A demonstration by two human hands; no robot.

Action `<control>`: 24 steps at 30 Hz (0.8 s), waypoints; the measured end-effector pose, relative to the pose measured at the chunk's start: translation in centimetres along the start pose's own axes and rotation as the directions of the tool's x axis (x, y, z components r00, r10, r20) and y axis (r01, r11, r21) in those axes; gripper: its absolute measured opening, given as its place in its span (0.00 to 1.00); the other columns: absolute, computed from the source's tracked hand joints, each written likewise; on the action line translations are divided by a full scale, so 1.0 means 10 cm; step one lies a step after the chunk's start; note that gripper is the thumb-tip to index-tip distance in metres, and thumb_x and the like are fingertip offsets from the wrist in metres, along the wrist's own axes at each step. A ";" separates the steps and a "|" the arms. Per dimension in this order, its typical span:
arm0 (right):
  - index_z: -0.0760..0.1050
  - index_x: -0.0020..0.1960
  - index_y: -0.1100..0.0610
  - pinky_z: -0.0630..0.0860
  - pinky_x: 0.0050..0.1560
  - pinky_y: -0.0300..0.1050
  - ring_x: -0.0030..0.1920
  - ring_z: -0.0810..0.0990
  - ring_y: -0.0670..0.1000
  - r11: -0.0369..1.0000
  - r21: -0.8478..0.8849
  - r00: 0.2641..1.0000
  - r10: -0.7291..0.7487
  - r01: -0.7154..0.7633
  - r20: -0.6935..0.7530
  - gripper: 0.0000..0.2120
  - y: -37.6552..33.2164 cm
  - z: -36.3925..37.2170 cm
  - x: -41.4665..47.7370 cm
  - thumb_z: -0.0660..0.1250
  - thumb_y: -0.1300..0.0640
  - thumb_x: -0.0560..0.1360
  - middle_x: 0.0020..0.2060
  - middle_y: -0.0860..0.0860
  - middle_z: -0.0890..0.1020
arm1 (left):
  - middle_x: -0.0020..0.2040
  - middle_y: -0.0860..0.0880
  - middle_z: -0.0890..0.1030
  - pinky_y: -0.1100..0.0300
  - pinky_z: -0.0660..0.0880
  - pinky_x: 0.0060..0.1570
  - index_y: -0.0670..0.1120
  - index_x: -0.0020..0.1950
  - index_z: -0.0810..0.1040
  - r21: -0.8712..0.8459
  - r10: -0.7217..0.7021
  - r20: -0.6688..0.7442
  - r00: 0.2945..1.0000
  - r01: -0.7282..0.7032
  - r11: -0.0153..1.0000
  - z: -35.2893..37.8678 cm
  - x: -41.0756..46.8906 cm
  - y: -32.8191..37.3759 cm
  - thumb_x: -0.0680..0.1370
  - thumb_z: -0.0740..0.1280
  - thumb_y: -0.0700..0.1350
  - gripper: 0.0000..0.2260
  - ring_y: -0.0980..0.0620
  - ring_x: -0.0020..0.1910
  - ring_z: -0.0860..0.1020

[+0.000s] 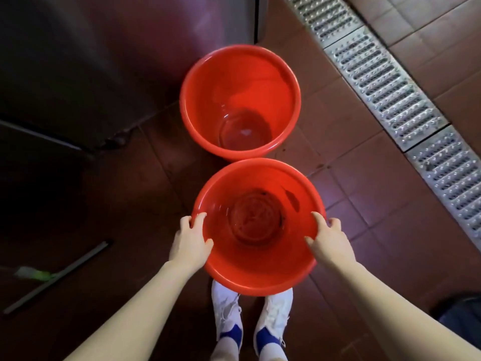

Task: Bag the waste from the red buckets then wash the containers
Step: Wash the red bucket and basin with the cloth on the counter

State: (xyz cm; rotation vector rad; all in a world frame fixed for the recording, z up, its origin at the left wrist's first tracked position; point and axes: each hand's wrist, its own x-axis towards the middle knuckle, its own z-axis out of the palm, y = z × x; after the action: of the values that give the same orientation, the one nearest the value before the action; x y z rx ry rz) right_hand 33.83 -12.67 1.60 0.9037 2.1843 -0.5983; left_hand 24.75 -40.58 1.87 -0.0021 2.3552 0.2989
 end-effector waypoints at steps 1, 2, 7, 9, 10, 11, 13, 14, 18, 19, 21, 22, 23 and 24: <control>0.56 0.75 0.46 0.75 0.58 0.56 0.58 0.75 0.66 1.000 0.012 1.000 0.017 -0.017 0.006 0.30 0.00 0.07 0.09 0.64 0.51 0.76 0.69 0.58 0.61 | 0.71 0.44 0.62 0.54 0.73 0.53 0.54 0.77 0.57 -0.024 -0.021 0.012 1.000 0.022 0.999 0.04 0.10 -0.04 0.78 0.65 0.48 0.29 0.42 0.58 0.75; 0.57 0.75 0.47 0.75 0.57 0.55 0.56 0.77 0.66 0.999 0.032 0.999 0.039 -0.039 0.011 0.30 -0.01 0.13 0.15 0.64 0.53 0.76 0.68 0.58 0.61 | 0.69 0.44 0.64 0.53 0.74 0.53 0.55 0.77 0.57 -0.054 -0.038 0.023 0.999 0.039 0.998 0.07 0.17 -0.07 0.78 0.65 0.47 0.29 0.42 0.57 0.76; 0.61 0.69 0.48 0.71 0.45 0.49 0.40 0.76 0.57 0.991 0.108 0.997 0.082 -0.079 -0.017 0.22 0.15 0.24 0.29 0.55 0.59 0.76 0.54 0.48 0.69 | 0.56 0.46 0.69 0.50 0.76 0.54 0.57 0.73 0.63 -0.116 -0.033 0.026 0.999 0.036 0.993 0.10 0.27 -0.18 0.76 0.65 0.41 0.28 0.43 0.48 0.77; 0.64 0.65 0.48 0.66 0.39 0.48 0.35 0.70 0.48 1.000 0.012 0.999 0.027 -0.027 -0.042 0.16 0.21 0.20 0.26 0.52 0.53 0.79 0.43 0.44 0.68 | 0.54 0.48 0.68 0.50 0.77 0.52 0.58 0.72 0.64 -0.121 -0.004 0.051 0.999 0.010 0.993 0.06 0.21 -0.19 0.75 0.66 0.39 0.29 0.45 0.45 0.77; 0.64 0.65 0.47 0.66 0.38 0.47 0.34 0.69 0.47 1.000 -0.014 0.999 0.014 -0.015 -0.051 0.15 0.23 0.15 0.22 0.52 0.53 0.79 0.42 0.44 0.67 | 0.53 0.49 0.67 0.50 0.77 0.51 0.58 0.72 0.64 -0.114 0.013 0.060 0.998 -0.006 0.993 0.02 0.16 -0.18 0.74 0.66 0.39 0.29 0.47 0.44 0.77; 0.64 0.65 0.46 0.66 0.39 0.47 0.35 0.70 0.48 1.000 0.004 0.998 0.031 -0.031 -0.048 0.16 0.24 0.08 0.16 0.53 0.54 0.78 0.42 0.44 0.66 | 0.52 0.49 0.67 0.51 0.77 0.50 0.59 0.71 0.64 -0.108 0.029 0.067 0.997 -0.021 0.994 -0.01 0.10 -0.17 0.74 0.67 0.40 0.29 0.48 0.44 0.77; 0.62 0.68 0.45 0.69 0.43 0.47 0.37 0.72 0.53 0.995 0.076 0.996 0.066 -0.062 -0.055 0.22 0.28 -0.11 -0.02 0.56 0.60 0.76 0.47 0.47 0.64 | 0.52 0.51 0.67 0.52 0.77 0.50 0.60 0.71 0.64 -0.111 0.057 0.076 0.995 -0.048 0.993 -0.12 -0.04 -0.10 0.74 0.68 0.40 0.29 0.50 0.44 0.77; 0.61 0.69 0.44 0.71 0.44 0.47 0.39 0.73 0.56 0.995 0.072 0.996 0.070 -0.065 -0.061 0.26 0.30 -0.22 -0.12 0.57 0.62 0.75 0.50 0.49 0.63 | 0.51 0.51 0.67 0.53 0.77 0.50 0.60 0.71 0.64 -0.111 0.072 0.080 0.994 -0.063 0.992 -0.18 -0.13 -0.05 0.74 0.68 0.41 0.29 0.50 0.44 0.77; 0.62 0.69 0.43 0.74 0.47 0.48 0.41 0.76 0.58 0.995 0.046 0.994 0.093 -0.090 -0.055 0.28 0.44 -0.79 -0.63 0.59 0.63 0.73 0.51 0.51 0.64 | 0.50 0.53 0.68 0.57 0.76 0.51 0.61 0.69 0.66 -0.118 0.158 0.107 0.982 -0.146 0.982 -0.55 -0.56 0.23 0.72 0.70 0.42 0.29 0.53 0.45 0.76; 0.62 0.69 0.43 0.75 0.47 0.49 0.42 0.77 0.59 0.994 0.043 0.993 0.099 -0.096 -0.061 0.28 0.48 -0.97 -0.79 0.59 0.63 0.73 0.51 0.51 0.64 | 0.49 0.53 0.69 0.58 0.75 0.52 0.60 0.69 0.66 -0.123 0.193 0.117 0.974 -0.178 0.976 -0.67 -0.68 0.32 0.72 0.70 0.42 0.29 0.54 0.45 0.76; 0.63 0.69 0.44 0.75 0.48 0.49 0.43 0.78 0.59 0.992 0.060 0.990 0.113 -0.108 -0.081 0.29 0.55 -1.37 -1.13 0.60 0.63 0.71 0.52 0.50 0.65 | 0.49 0.54 0.69 0.61 0.73 0.52 0.60 0.68 0.67 -0.144 0.261 0.128 0.957 -0.242 0.960 -0.95 -0.94 0.54 0.71 0.71 0.43 0.29 0.56 0.45 0.75; 0.64 0.68 0.44 0.75 0.49 0.49 0.43 0.78 0.59 0.991 0.072 0.988 0.121 -0.115 -0.095 0.29 0.57 -1.60 -1.30 0.61 0.64 0.71 0.52 0.50 0.66 | 0.49 0.54 0.69 0.61 0.73 0.52 0.60 0.68 0.68 -0.158 0.293 0.123 0.948 -0.273 0.949 -1.12 -1.06 0.67 0.71 0.71 0.43 0.29 0.56 0.44 0.75; 0.65 0.68 0.44 0.75 0.49 0.49 0.44 0.78 0.58 0.989 0.088 0.985 0.127 -0.117 -0.114 0.28 0.58 -1.83 -1.47 0.61 0.64 0.71 0.51 0.50 0.66 | 0.49 0.54 0.70 0.61 0.73 0.52 0.60 0.67 0.68 -0.175 0.323 0.112 0.940 -0.301 0.937 -1.29 -1.18 0.80 0.71 0.72 0.43 0.28 0.56 0.44 0.76; 0.65 0.67 0.43 0.75 0.49 0.50 0.44 0.78 0.58 0.988 0.108 0.983 0.124 -0.109 -0.138 0.28 0.59 -2.07 -1.62 0.62 0.64 0.70 0.51 0.50 0.67 | 0.49 0.54 0.70 0.59 0.74 0.53 0.61 0.67 0.69 -0.192 0.349 0.095 0.932 -0.327 0.925 -1.48 -1.29 0.95 0.71 0.72 0.43 0.28 0.56 0.43 0.76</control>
State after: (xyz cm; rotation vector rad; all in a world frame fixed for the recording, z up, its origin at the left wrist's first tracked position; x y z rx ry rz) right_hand 38.03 -2.74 26.33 1.1520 2.2262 -0.6059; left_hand 23.02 -35.64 23.01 0.3358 2.1871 0.6537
